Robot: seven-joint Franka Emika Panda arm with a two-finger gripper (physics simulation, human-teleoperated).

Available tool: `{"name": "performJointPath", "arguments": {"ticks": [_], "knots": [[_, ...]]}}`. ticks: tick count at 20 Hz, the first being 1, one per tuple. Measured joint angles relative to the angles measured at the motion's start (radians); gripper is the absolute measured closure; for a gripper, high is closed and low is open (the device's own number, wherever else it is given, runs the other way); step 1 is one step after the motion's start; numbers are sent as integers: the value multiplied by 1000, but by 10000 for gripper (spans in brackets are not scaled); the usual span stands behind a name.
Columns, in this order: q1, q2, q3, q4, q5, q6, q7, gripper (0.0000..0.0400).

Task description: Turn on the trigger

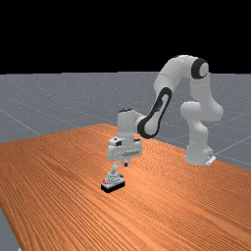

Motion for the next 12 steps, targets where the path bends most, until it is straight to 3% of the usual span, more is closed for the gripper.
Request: {"name": "performJointPath", "arguments": {"ticks": [8, 12], "knots": [[22, -4, -25, -6, -41, -20, 41, 400], [21, -20, -23, -29, -28, -14, 43, 400]]}}
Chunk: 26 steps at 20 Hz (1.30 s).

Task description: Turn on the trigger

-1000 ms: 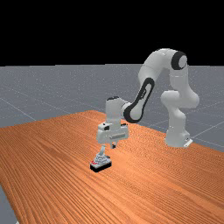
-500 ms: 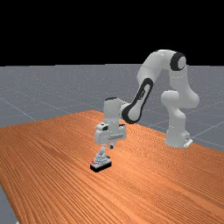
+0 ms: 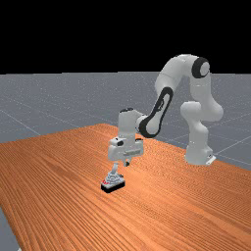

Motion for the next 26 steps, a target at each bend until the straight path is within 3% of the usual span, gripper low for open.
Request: {"name": "performJointPath", "arguments": {"ticks": [5, 8, 11, 14, 19, 26], "knots": [[15, -12, -15, -17, -30, 7, 12, 400], [10, -12, -16, 3, -35, -45, 16, 400], [-9, -22, 6, -10, 9, -25, -28, 400], [5, -16, -22, -10, -7, -12, 44, 400], [-33, 12, 1, 41, -12, -43, -71, 400], [-37, 62, 7, 119, 8, -58, -29, 400]]}}
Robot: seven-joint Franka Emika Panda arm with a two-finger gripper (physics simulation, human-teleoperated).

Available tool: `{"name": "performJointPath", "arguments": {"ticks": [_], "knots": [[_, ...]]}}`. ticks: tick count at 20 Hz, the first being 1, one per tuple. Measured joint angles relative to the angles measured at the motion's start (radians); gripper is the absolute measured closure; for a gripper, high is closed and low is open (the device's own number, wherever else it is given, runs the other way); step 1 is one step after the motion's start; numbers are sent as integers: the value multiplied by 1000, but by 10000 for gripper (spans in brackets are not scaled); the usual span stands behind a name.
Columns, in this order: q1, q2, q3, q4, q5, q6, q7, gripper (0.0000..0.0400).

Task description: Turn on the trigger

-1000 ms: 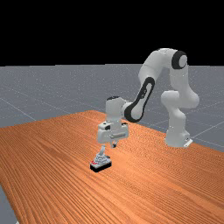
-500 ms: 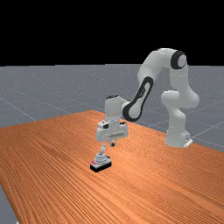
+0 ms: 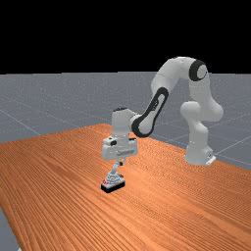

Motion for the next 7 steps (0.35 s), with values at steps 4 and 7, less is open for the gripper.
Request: {"name": "performJointPath", "arguments": {"ticks": [4, 7], "knots": [[-4, 29, -4, 82, -14, -69, 27, 400], [-22, 49, 11, 131, -6, -84, -9, 400]]}}
